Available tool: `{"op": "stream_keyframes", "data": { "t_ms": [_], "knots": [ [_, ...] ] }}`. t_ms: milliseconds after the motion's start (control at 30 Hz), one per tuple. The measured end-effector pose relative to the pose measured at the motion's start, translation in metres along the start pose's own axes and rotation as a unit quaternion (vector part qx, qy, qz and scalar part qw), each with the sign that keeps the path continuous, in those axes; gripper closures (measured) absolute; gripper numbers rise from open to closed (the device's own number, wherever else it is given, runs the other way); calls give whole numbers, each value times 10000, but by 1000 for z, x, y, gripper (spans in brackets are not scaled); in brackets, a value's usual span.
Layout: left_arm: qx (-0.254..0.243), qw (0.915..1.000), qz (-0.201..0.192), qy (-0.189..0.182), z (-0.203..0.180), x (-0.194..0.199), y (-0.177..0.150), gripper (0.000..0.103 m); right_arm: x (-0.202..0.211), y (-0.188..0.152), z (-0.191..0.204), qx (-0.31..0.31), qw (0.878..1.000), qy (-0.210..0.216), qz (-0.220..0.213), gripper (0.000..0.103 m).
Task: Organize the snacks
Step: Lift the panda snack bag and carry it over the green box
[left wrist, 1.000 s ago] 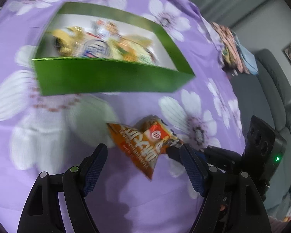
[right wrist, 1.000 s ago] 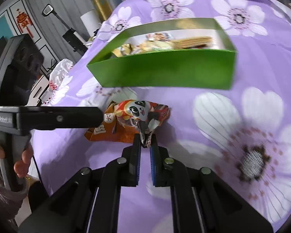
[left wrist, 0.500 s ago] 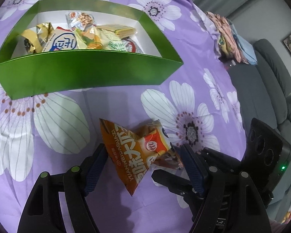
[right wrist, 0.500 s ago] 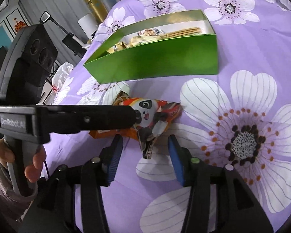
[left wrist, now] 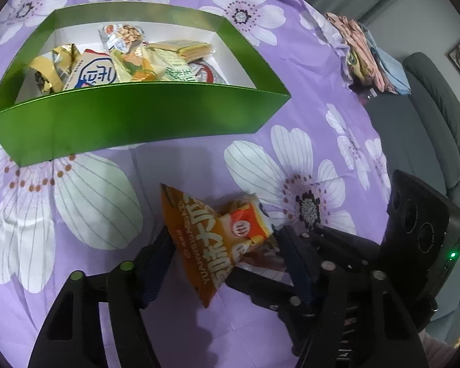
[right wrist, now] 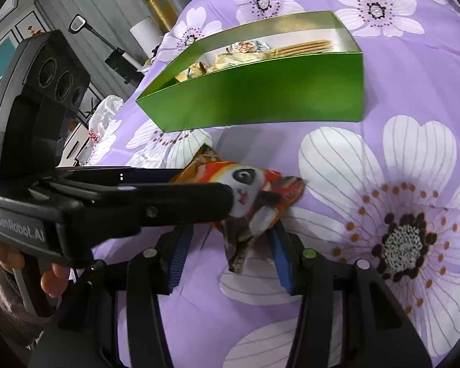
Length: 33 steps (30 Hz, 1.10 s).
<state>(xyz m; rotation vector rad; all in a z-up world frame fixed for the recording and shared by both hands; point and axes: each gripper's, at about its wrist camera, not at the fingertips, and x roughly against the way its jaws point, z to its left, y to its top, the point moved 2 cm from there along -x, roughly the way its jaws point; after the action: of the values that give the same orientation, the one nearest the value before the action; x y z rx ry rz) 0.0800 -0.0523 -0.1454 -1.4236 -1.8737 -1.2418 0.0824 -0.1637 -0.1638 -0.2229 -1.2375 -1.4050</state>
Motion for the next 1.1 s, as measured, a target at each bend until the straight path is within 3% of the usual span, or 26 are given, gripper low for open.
{"op": "stream_keyframes", "data": {
  "t_ms": [100, 167, 700, 1100],
  "knots": [
    [-46, 10000, -36, 37, 0, 0, 3, 40, -1, 1, -1, 80, 10000, -48, 21, 62],
    [-65, 10000, -51, 28, 1, 0, 4, 41, -2, 2, -3, 136, 9998, -138, 56, 73],
    [-278, 9994, -99, 197, -4, 0, 5, 42, 0, 2, 0, 248, 9994, -243, 17, 76],
    [-396, 9964, -623, 428, -14, 45, -4, 42, 26, 8, 32, 499, 9983, 39, -314, 77]
  ]
}}
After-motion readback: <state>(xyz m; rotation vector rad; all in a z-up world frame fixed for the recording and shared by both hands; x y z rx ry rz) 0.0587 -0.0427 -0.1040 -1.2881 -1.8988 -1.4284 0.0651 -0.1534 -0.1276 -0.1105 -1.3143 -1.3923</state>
